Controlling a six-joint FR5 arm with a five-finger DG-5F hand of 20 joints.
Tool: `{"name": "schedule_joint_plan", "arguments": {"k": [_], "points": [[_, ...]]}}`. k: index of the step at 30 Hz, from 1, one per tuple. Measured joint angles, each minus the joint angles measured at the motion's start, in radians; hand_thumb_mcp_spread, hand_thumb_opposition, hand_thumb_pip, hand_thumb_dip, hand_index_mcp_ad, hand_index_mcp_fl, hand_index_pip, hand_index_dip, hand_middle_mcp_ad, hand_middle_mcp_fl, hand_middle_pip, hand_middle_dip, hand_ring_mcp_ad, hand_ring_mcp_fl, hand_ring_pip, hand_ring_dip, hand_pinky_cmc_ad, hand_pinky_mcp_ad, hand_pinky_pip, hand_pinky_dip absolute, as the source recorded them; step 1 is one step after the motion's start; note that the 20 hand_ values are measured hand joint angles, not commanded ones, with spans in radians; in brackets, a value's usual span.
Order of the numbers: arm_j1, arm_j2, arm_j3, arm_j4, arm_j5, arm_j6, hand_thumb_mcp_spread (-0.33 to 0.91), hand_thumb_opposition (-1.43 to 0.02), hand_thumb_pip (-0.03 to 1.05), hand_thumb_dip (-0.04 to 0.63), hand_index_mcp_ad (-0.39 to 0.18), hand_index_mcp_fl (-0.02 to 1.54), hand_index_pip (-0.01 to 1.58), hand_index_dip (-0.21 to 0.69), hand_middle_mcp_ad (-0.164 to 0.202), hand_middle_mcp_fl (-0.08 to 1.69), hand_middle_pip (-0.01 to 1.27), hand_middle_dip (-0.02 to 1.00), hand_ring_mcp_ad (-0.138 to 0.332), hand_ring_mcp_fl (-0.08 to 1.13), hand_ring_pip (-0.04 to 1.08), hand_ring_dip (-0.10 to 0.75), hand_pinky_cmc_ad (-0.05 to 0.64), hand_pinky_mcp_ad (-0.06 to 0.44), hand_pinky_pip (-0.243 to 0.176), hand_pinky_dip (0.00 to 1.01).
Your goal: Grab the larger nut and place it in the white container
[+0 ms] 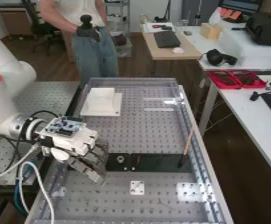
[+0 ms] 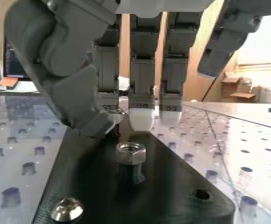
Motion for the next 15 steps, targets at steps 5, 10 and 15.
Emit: {"name": "schedule_joint_plan", "arguments": {"k": [5,10,15], "points": [[-0.002,-0.001,0.004,-0.007,-0.001,-0.001,0.44,-0.88,0.74,0.347,-0.162,0.31,1.42,-0.038,0.000,0.44,1.03,0.77,0.030,0.38,0.65,0.531,0.290,0.215,0.035,0.25],[-0.003,-0.002,0.006,-0.008,-0.002,-0.002,0.44,-0.88,0.73,0.351,-0.169,0.31,1.42,-0.028,0.000,0.47,1.02,0.77,0.030,0.38,0.66,0.543,0.290,0.216,0.047,0.24],[-0.002,-0.003,0.013,-0.021,0.003,-0.005,0.44,-0.88,0.71,0.360,-0.178,0.31,1.42,-0.012,0.000,0.50,1.00,0.77,0.035,0.40,0.62,0.545,0.290,0.216,0.051,0.22]]}}
